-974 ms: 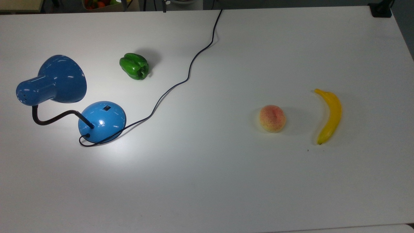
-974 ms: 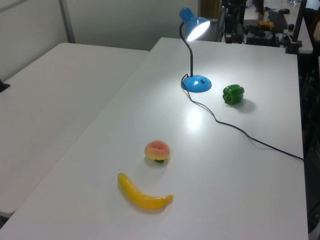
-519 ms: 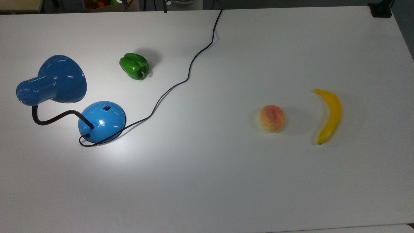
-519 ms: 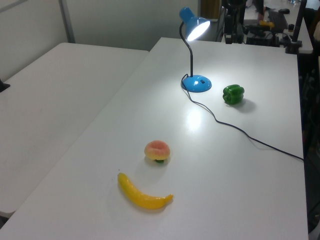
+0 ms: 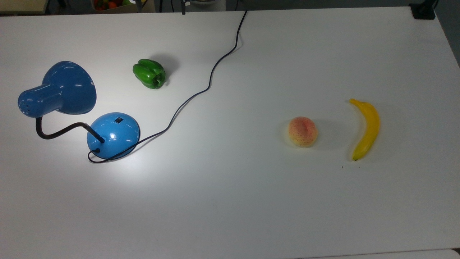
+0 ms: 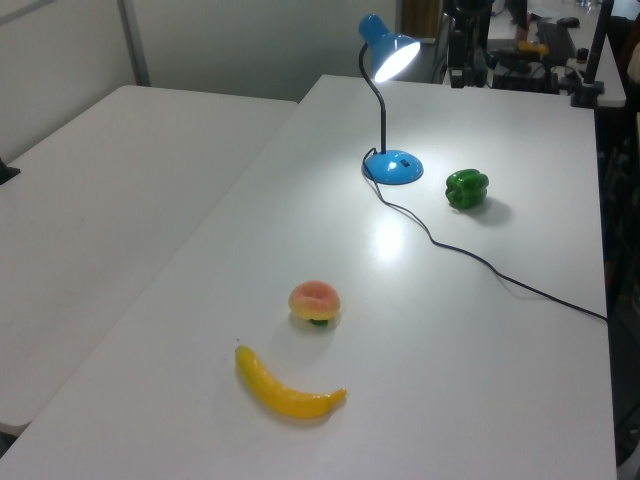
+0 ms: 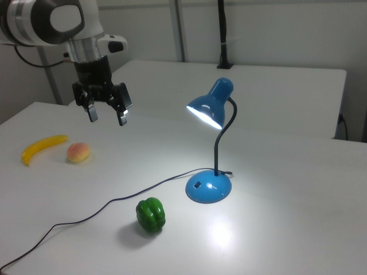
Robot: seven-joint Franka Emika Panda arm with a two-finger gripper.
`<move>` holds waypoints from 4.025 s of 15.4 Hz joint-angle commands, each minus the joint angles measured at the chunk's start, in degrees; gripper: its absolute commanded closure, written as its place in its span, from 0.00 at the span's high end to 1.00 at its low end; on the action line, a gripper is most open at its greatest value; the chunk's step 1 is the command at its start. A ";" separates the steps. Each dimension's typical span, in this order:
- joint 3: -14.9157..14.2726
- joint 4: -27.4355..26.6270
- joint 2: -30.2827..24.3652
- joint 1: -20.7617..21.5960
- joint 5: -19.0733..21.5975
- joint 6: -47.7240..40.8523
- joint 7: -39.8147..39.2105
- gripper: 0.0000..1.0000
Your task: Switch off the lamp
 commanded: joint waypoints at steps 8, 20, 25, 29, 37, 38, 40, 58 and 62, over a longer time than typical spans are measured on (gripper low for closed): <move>-0.02 0.19 0.07 0.56 -0.72 -1.04 -0.67 0.20; -0.11 -2.61 1.03 -0.05 -0.45 5.97 5.56 0.00; -0.20 -9.81 1.21 -3.65 -0.45 16.60 10.84 0.00; -0.29 -17.71 2.52 -6.64 -0.89 28.19 13.57 0.00; -0.37 -21.43 9.81 -9.90 -3.34 44.21 18.74 0.00; -0.37 -21.34 11.04 -9.90 -4.92 45.18 19.63 0.00; -0.37 -20.99 13.07 -10.07 -7.82 47.73 21.56 0.00; -0.29 -18.35 19.75 -11.92 -8.10 61.45 22.98 0.00; -0.29 -18.35 20.28 -11.92 -8.10 61.71 22.98 0.00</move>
